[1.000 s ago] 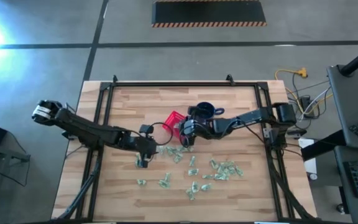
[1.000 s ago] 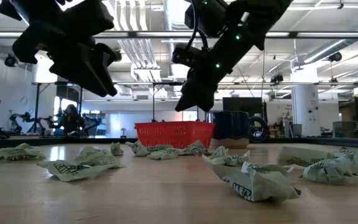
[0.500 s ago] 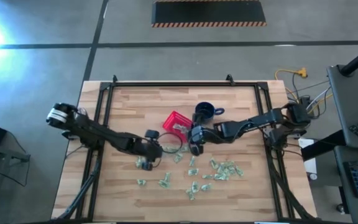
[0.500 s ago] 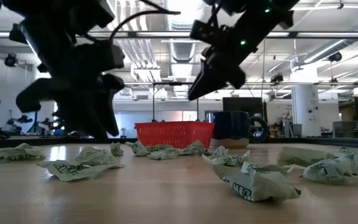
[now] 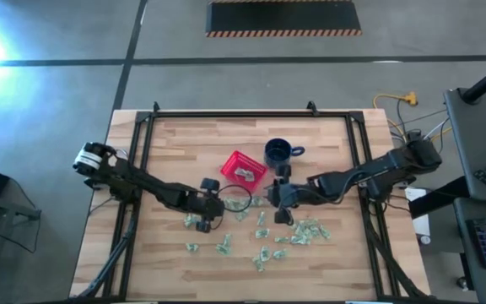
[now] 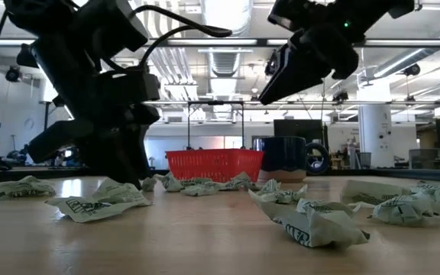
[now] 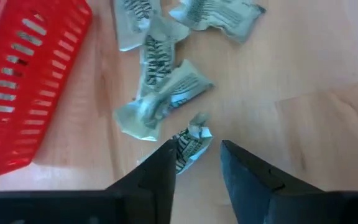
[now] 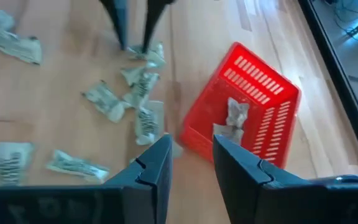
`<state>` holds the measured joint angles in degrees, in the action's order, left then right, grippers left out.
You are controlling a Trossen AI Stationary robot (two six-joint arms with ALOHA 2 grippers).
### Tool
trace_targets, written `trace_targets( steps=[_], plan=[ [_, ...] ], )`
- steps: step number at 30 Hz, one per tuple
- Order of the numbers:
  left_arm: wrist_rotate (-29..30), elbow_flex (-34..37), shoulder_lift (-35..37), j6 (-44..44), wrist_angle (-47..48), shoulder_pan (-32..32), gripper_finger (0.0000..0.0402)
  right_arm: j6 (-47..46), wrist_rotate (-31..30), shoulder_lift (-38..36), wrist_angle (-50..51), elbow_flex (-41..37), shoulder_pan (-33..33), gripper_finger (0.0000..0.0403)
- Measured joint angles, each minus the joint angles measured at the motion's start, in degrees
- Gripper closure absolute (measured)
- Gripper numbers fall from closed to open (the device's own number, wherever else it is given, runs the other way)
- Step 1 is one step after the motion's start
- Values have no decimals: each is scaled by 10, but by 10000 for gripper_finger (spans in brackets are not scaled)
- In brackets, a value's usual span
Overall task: Pick and place items into bin
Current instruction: Put the stevia packet into the bin
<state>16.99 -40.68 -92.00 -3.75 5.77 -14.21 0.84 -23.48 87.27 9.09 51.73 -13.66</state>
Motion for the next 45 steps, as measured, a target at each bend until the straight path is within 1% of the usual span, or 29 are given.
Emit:
trace_targets(
  steps=[5,7,14,17,19,23,26,32,35,37,40,44,45],
  plan=[
    [6,1,9,0,3,1,373,-9,0,-16,2,-17,-23,308],
    [4,1,11,0,8,1,394,-15,0,-18,1,-22,-31,312],
    [3,1,42,-3,9,0,399,-52,0,-21,19,-34,-44,326],
    [5,-3,69,-27,7,0,400,-66,0,-20,28,-34,-45,331],
    [31,-7,85,-46,7,0,400,-69,-1,-20,29,-35,-45,334],
    [109,-12,114,-108,-11,11,401,-70,0,-20,30,-35,-45,334],
    [122,-12,124,-159,-47,31,401,-73,0,-20,29,-35,-45,331],
    [116,-12,105,-218,-124,97,401,-99,0,-20,32,-35,-45,325],
    [97,-13,84,-237,-148,130,401,-116,9,-20,49,-36,-46,326],
    [86,-19,68,-241,-152,148,401,-122,24,-20,49,-36,-46,328],
    [84,-26,44,-238,-178,174,401,-129,30,-20,40,-38,-46,329],
    [84,-38,21,-238,-187,194,396,-129,33,-18,5,-48,-46,330],
    [84,-41,18,-238,-185,197,390,-128,43,-18,-9,-52,-46,330]
  ],
)
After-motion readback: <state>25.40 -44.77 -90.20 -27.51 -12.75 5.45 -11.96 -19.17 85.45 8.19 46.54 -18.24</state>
